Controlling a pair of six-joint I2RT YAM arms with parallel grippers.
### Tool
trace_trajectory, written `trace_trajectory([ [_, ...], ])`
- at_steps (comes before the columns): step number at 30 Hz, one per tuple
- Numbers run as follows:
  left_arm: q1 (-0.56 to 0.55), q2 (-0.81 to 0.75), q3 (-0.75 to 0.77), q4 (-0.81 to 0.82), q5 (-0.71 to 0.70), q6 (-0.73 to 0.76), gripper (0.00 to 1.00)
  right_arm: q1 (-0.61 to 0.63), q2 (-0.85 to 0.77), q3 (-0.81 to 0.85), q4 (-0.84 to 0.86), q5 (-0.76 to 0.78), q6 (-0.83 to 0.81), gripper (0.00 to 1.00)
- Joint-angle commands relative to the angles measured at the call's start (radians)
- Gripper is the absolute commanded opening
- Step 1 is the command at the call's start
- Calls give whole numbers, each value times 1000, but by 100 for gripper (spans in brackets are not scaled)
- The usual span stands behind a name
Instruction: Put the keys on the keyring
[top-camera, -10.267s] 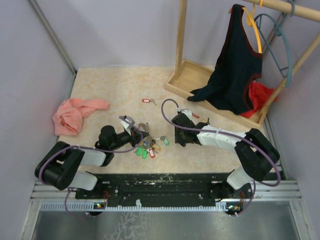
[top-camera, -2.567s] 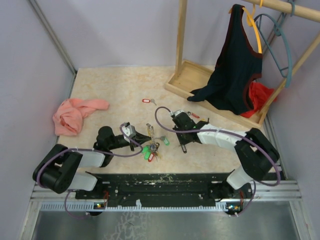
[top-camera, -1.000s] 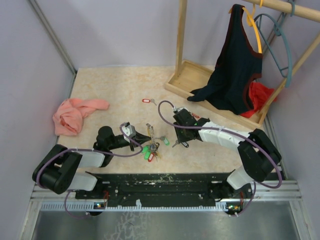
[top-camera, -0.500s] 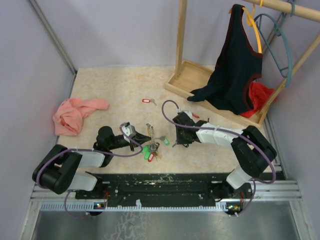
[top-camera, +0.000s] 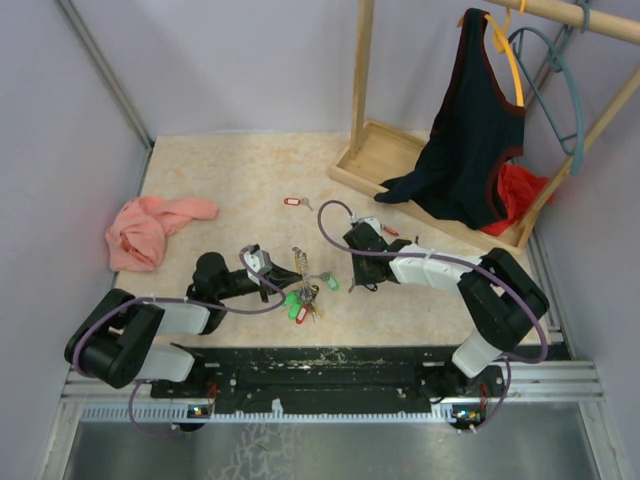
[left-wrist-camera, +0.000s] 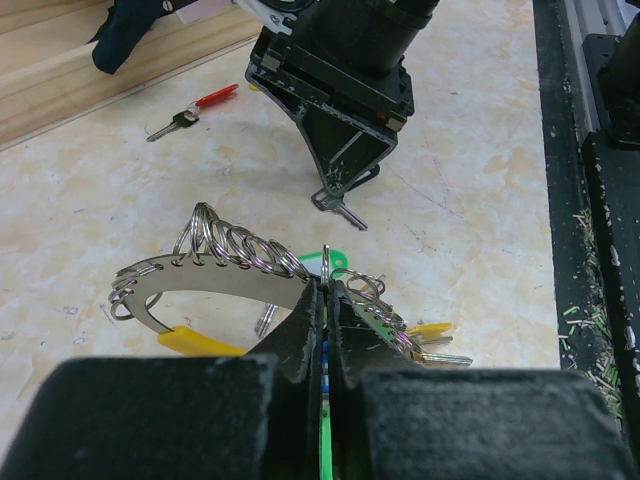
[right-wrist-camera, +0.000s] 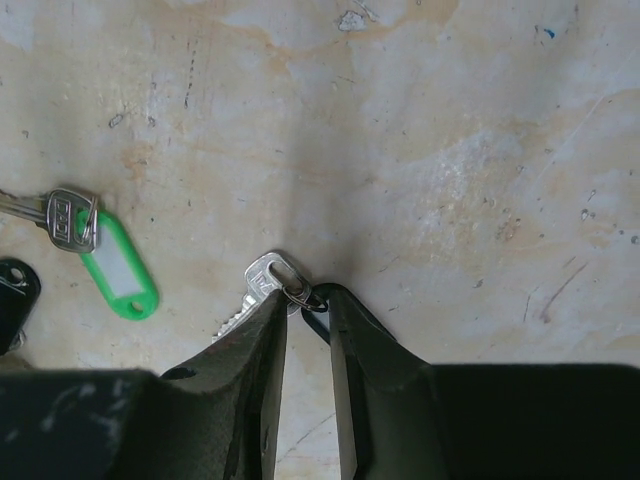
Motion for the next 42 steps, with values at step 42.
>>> trace_trajectory([
  [42, 7, -1, 11, 15, 41, -5, 0, -105, -4, 52, 22, -264, -472, 20],
])
